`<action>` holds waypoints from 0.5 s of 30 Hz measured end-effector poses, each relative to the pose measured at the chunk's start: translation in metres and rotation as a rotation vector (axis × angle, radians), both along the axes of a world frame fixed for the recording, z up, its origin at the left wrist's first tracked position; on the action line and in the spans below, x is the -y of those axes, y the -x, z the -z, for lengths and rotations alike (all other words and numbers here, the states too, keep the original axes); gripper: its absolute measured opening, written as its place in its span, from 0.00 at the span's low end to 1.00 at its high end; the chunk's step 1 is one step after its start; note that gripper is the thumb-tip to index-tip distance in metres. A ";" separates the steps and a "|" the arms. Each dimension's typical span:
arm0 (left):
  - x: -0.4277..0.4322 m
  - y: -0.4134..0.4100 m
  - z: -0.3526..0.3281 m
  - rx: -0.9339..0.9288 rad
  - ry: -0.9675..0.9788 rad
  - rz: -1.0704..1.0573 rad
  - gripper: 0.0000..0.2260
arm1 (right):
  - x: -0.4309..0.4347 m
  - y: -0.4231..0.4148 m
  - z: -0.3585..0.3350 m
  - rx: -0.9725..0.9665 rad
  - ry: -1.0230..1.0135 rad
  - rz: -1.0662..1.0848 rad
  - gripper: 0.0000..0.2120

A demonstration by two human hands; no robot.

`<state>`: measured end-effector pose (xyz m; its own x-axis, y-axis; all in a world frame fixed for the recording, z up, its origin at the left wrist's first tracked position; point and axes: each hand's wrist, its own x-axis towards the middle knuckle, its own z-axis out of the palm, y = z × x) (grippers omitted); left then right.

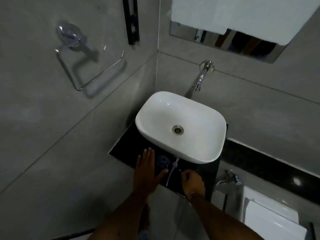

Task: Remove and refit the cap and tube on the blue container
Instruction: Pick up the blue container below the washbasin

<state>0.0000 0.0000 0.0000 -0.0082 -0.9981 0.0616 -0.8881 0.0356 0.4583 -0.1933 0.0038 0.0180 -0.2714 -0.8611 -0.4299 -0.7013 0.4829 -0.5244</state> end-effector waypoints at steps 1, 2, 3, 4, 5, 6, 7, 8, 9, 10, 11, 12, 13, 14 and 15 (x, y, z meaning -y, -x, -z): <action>0.008 0.000 0.008 -0.048 -0.035 -0.005 0.45 | 0.010 -0.006 0.007 0.039 -0.017 0.093 0.12; 0.016 -0.001 0.015 -0.093 -0.060 -0.025 0.46 | 0.019 -0.012 0.012 0.058 -0.037 0.184 0.13; 0.020 -0.001 0.019 -0.128 -0.084 -0.037 0.47 | 0.026 -0.019 0.014 0.086 -0.053 0.235 0.14; 0.025 0.000 0.023 -0.165 -0.112 -0.038 0.48 | 0.034 -0.027 0.013 0.097 -0.075 0.296 0.16; 0.030 0.001 0.028 -0.205 -0.131 -0.041 0.49 | 0.042 -0.033 0.018 0.104 -0.089 0.334 0.18; 0.033 0.002 0.031 -0.247 -0.139 -0.037 0.50 | 0.049 -0.040 0.020 0.112 -0.096 0.369 0.20; 0.036 0.002 0.035 -0.285 -0.137 -0.035 0.49 | 0.055 -0.045 0.026 0.105 -0.083 0.395 0.19; 0.036 0.002 0.038 -0.321 -0.123 -0.023 0.49 | 0.057 -0.049 0.026 0.088 -0.082 0.395 0.17; 0.038 0.002 0.040 -0.342 -0.132 -0.009 0.47 | 0.061 -0.052 0.031 0.077 -0.079 0.396 0.15; 0.040 0.003 0.043 -0.355 -0.140 0.003 0.46 | 0.064 -0.055 0.034 0.068 -0.081 0.392 0.14; 0.041 0.003 0.045 -0.368 -0.145 0.010 0.44 | 0.066 -0.057 0.036 0.065 -0.080 0.384 0.13; 0.042 0.003 0.048 -0.385 -0.147 0.015 0.43 | 0.067 -0.057 0.036 0.067 -0.088 0.367 0.12; 0.042 0.002 0.049 -0.400 -0.155 0.021 0.42 | 0.067 -0.055 0.036 0.068 -0.097 0.340 0.12; 0.043 0.001 0.050 -0.414 -0.166 0.031 0.42 | 0.065 -0.052 0.034 0.067 -0.109 0.302 0.11; 0.043 -0.001 0.052 -0.427 -0.187 0.044 0.42 | 0.060 -0.047 0.031 0.061 -0.106 0.255 0.09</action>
